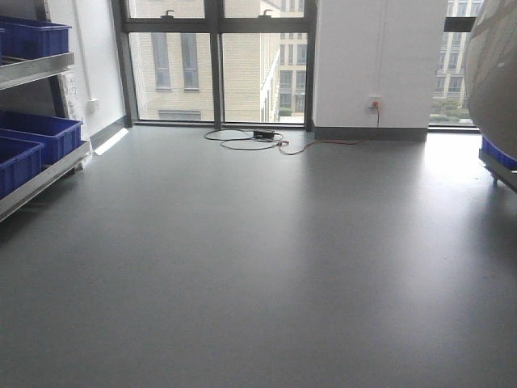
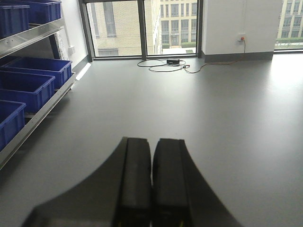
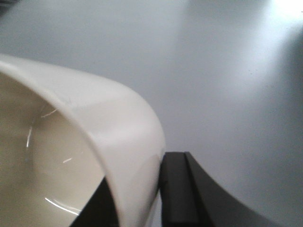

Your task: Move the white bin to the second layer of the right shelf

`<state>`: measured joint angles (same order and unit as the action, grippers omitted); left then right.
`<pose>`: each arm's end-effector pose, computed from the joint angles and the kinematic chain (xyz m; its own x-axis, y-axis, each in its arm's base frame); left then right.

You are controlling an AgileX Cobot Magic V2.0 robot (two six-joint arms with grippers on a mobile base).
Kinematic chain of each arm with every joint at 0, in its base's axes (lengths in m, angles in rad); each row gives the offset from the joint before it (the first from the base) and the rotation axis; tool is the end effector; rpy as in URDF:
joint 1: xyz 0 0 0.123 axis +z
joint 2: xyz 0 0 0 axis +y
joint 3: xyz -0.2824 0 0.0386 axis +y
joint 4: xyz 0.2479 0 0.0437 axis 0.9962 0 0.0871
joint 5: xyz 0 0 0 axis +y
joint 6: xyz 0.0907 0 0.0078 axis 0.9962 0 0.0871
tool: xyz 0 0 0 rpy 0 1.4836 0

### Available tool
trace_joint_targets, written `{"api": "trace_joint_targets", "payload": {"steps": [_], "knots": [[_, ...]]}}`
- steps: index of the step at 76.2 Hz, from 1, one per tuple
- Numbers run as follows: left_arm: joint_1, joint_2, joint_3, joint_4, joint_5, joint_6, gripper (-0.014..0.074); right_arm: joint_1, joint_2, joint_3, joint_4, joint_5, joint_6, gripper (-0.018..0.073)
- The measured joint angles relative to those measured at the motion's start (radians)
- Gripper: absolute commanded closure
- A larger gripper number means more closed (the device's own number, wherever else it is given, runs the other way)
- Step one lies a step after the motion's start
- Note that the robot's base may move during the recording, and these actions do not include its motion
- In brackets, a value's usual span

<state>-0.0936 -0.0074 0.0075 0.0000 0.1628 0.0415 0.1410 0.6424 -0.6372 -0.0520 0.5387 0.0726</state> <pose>0.0557 -0.0052 0.1962 -0.0714 0.0484 -0.9963 0.0965 0.9945 0.0414 0.1259 0.0154 0.3253 -0.4392 -0.0341 -0.8978 -0.1045 0.9944 0.0134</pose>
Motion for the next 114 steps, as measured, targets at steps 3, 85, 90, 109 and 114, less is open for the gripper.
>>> {"api": "trace_joint_targets", "payload": {"steps": [3,85,90,109,114], "knots": [[0.000,0.000,0.000,0.000,0.000,0.000,0.0512,0.000,0.000,0.000,0.000,0.000,0.000,0.0504],[0.000,0.000,0.000,0.000,0.000,0.000,0.0512,0.000,0.000,0.000,0.000,0.000,0.000,0.0504],[0.000,0.000,0.000,0.000,0.000,0.000,0.0512,0.000,0.000,0.000,0.000,0.000,0.000,0.0504],[0.000,0.000,0.000,0.000,0.000,0.000,0.0512,0.000,0.000,0.000,0.000,0.001,0.000,0.0504],[0.000,0.000,0.000,0.000,0.000,0.000,0.0512,0.000,0.000,0.000,0.000,0.001,0.000,0.0504]]}}
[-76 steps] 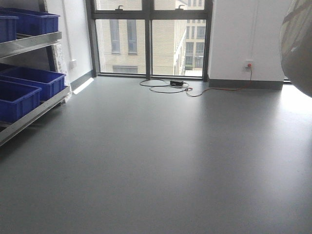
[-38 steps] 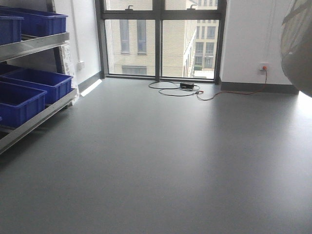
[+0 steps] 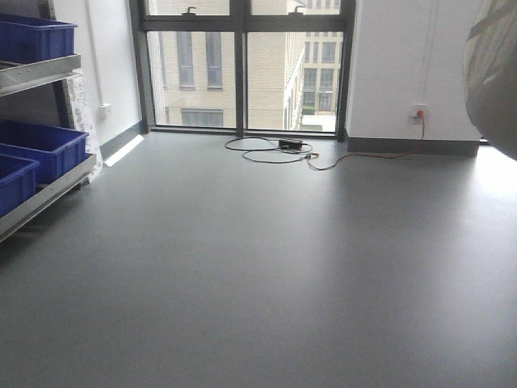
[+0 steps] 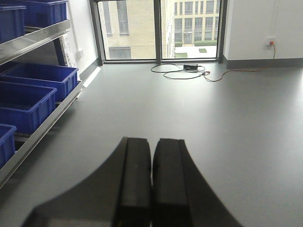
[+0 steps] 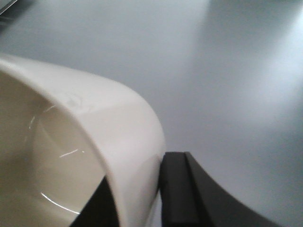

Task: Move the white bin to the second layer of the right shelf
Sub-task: 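Turn toward the blue crate shelf rack holding the white bin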

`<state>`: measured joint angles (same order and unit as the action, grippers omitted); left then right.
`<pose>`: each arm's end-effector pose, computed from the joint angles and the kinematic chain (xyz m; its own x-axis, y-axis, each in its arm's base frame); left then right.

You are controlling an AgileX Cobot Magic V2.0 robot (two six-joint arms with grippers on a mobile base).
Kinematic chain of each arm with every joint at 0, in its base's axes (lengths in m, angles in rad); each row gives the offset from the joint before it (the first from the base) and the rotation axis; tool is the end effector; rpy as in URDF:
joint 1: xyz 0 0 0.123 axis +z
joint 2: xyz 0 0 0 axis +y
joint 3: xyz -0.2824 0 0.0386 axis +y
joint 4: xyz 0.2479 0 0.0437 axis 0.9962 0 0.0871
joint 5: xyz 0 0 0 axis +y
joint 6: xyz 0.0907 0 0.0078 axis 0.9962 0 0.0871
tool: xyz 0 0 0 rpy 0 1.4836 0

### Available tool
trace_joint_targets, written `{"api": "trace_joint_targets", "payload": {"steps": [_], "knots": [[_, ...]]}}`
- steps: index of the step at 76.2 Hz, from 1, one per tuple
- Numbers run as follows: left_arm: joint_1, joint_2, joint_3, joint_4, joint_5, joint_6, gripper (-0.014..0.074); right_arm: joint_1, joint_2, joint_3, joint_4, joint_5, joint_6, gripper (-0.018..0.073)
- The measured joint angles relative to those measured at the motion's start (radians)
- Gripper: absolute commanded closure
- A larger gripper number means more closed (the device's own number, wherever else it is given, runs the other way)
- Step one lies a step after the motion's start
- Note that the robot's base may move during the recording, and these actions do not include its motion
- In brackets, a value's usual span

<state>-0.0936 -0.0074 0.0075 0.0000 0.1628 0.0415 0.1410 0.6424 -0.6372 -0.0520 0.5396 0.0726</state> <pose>0.0557 -0.0052 0.1962 -0.0714 0.0484 -0.9963 0.0965 0.9945 0.0414 0.1258 0.0154 0.3252 -0.4400 -0.0342 -0.8974 -0.1045 0.9944 0.0133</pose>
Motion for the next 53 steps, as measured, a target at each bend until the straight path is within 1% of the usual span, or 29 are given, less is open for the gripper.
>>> {"api": "trace_joint_targets", "payload": {"steps": [53], "knots": [[0.000,0.000,0.000,0.000,0.000,0.000,0.0512,0.000,0.000,0.000,0.000,0.004,0.000,0.0504]]}}
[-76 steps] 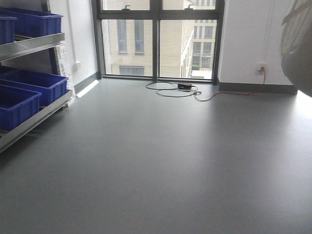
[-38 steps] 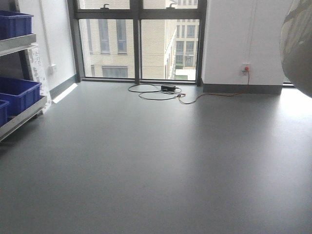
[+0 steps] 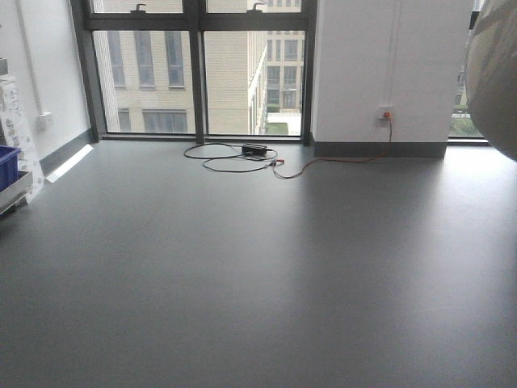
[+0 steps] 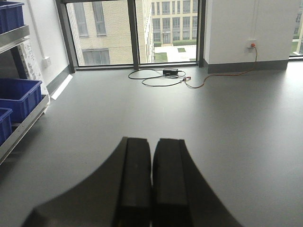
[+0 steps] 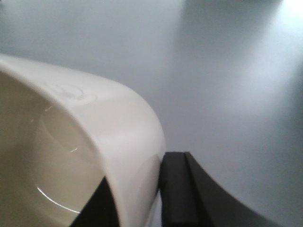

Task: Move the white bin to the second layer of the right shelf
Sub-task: 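Turn toward the blue crate shelf rack holding the white bin, then drive up to the shelf rack carrying the bin in the right gripper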

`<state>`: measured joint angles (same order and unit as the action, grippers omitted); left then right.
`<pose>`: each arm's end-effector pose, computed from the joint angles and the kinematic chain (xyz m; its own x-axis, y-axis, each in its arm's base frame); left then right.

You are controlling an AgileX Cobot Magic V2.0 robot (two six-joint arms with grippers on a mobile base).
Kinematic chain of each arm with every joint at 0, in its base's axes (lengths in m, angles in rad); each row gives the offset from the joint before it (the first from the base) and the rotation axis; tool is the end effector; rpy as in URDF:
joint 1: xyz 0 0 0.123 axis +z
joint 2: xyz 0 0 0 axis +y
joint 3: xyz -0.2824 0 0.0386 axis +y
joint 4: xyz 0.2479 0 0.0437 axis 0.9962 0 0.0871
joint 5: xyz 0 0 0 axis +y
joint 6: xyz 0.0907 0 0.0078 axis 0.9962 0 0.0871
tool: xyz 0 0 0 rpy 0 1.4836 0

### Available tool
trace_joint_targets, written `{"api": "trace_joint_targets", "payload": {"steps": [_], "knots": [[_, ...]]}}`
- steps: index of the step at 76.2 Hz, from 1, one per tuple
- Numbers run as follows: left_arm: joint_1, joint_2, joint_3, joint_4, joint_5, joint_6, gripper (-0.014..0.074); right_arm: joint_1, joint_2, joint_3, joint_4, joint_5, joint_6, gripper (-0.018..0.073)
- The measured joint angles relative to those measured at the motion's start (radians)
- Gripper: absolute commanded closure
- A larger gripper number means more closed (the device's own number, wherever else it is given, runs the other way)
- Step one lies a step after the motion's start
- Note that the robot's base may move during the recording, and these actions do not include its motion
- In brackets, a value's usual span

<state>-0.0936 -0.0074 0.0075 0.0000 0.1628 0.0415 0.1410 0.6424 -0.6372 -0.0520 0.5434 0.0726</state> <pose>0.0557 -0.0052 0.1962 -0.0714 0.0484 -0.9963 0.0965 0.9945 0.0414 0.1257 0.0154 0.3249 -0.4434 -0.0346 -0.8957 -0.1042 0.9945 0.0132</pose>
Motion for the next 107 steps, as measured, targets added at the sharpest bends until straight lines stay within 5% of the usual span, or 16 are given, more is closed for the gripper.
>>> {"api": "trace_joint_targets", "payload": {"steps": [107], "knots": [[0.000,0.000,0.000,0.000,0.000,0.000,0.0512,0.000,0.000,0.000,0.000,0.002,0.000,0.0504]]}}
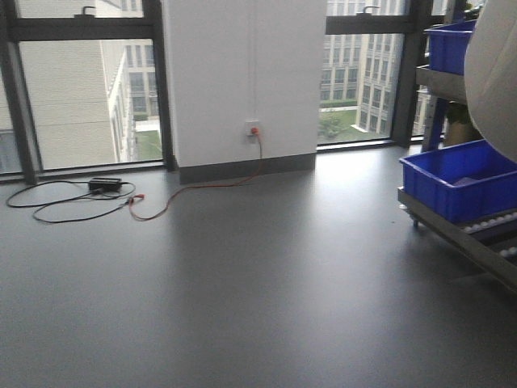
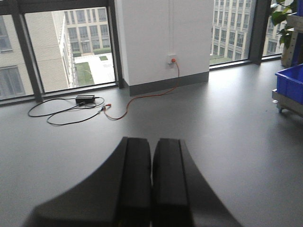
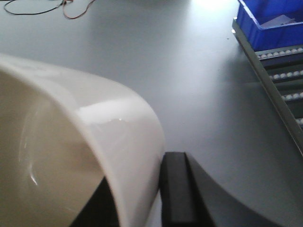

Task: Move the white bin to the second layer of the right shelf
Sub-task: 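Drive up to the shelf rack carrying the bin in the right gripper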

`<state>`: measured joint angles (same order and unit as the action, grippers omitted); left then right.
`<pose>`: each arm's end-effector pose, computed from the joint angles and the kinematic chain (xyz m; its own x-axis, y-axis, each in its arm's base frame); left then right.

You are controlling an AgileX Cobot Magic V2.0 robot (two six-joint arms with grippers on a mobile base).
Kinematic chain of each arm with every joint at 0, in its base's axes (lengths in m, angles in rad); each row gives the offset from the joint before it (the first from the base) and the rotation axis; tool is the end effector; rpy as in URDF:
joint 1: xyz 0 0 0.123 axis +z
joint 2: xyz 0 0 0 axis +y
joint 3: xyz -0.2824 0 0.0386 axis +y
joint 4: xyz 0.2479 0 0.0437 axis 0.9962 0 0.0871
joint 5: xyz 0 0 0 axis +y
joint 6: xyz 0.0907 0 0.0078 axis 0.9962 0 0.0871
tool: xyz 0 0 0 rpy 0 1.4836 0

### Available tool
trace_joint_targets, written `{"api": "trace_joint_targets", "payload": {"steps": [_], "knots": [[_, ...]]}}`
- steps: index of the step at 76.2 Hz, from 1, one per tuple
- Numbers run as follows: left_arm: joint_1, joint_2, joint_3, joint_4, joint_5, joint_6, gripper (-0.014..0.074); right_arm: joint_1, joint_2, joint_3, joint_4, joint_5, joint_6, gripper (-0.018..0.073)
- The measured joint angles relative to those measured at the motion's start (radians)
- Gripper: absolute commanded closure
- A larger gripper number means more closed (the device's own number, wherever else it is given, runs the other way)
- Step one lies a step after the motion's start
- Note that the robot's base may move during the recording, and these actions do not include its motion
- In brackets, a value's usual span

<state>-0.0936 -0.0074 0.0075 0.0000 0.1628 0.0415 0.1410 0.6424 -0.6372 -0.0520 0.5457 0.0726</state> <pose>0.0557 -0.0052 0.1962 -0.0714 0.0484 -0.9963 0.0965 0.9945 0.0414 0.1256 0.0153 0.3247 -0.4454 -0.0348 -0.8947 -0.1041 0.9945 0.0131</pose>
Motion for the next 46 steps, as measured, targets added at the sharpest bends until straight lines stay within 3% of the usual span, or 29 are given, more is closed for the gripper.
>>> {"api": "trace_joint_targets", "payload": {"steps": [46], "knots": [[0.000,0.000,0.000,0.000,0.000,0.000,0.0512,0.000,0.000,0.000,0.000,0.001,0.000,0.0504]]}}
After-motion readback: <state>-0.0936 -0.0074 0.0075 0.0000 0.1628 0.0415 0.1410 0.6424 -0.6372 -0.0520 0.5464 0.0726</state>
